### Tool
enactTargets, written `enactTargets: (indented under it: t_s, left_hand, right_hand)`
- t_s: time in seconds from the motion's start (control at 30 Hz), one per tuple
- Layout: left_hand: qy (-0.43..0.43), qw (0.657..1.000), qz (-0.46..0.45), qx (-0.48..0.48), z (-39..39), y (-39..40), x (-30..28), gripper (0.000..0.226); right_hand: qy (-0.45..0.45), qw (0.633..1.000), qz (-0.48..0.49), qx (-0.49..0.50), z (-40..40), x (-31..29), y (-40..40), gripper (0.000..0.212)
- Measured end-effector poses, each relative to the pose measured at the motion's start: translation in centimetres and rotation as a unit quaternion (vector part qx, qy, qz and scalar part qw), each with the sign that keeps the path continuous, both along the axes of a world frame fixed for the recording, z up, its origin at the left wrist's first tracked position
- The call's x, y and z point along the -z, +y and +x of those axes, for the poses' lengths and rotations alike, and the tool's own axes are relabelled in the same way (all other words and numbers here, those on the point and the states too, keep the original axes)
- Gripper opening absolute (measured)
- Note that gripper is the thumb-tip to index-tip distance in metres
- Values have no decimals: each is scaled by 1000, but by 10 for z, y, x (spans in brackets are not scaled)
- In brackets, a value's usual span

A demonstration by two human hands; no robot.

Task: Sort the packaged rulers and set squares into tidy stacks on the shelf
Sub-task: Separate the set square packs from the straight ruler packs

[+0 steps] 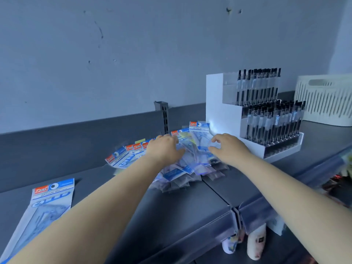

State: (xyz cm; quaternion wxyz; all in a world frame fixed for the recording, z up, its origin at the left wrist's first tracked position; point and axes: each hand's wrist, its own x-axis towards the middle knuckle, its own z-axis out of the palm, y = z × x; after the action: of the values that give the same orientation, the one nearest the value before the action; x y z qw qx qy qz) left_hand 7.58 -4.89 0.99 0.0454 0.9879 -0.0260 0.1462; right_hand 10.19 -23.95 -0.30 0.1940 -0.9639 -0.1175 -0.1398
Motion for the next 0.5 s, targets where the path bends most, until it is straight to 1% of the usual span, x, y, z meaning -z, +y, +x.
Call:
enactTargets:
  t_s: [0.07,0.13,0.17,0.3,0.33,0.4,0.47,0.5]
  left_hand:
    - [3,1000,-21,18,17,-9,-2,38]
    - [11,999,-39,27,32,-20,-3,28]
    - [17,999,-43,27,40,-26,-2,29]
    - [50,996,-76,-2,62,-45,3,46]
    - [53,995,-80,-12,65,-49,4,46]
    - [57,995,-80,-27,70,-53,4,48]
    - [74,990,-115,-34,73,-52,2,49]
    - [87,986,-139,-35,74,-51,0,52]
  right_hand:
    - [11,1000,-2,12,13,1,-5,37]
    - [28,999,1,25,23,2,-9,37]
    - [37,999,0,31,27,2,-10,37]
    - [74,996,0,48,39,3,-12,41]
    - [85,995,-4,50,42,3,-13,38]
    - [97,994,-13,55,47,4,-14,23]
    - [105,993,0,61,49,2,-14,40]
    - [116,992,13,57,49,1,-14,45]
